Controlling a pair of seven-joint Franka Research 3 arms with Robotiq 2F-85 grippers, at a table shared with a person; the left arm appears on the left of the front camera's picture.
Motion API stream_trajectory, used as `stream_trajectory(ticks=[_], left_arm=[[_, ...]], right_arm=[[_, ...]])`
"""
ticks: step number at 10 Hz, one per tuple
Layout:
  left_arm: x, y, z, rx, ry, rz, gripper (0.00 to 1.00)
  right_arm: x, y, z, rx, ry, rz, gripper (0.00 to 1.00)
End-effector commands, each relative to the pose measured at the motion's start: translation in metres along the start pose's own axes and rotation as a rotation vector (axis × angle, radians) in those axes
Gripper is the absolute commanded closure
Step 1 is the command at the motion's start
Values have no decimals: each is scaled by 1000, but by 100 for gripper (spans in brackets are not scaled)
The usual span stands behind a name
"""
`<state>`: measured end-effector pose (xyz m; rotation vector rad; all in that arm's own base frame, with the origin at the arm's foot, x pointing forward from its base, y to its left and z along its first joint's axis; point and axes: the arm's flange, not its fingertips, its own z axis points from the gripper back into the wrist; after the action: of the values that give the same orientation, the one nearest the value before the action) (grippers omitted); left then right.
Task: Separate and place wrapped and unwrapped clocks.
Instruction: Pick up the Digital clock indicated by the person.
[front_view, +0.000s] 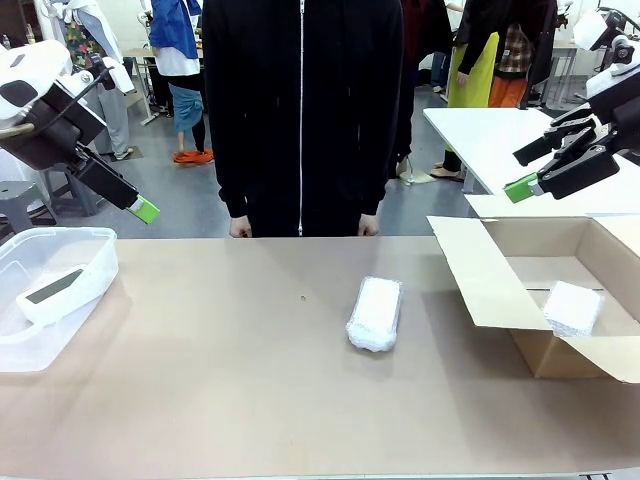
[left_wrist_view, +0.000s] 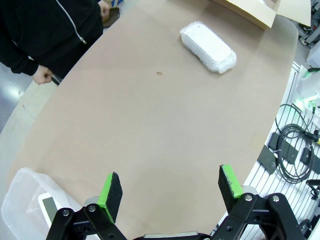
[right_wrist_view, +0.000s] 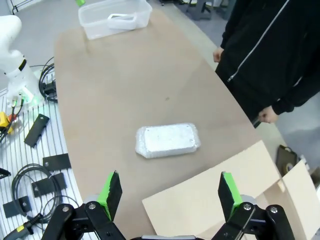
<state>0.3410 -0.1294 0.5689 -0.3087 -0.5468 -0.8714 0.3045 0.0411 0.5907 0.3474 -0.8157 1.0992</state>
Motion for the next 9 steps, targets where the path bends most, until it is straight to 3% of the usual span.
stream_trajectory(ticks=[1,9], left_arm=[[-1,0,0,-16,-6,0,0],[-1,0,0,-16,-6,0,0]], right_arm=[[0,-2,-5,3,-19,12,0],[0,-2,-5,3,-19,12,0]])
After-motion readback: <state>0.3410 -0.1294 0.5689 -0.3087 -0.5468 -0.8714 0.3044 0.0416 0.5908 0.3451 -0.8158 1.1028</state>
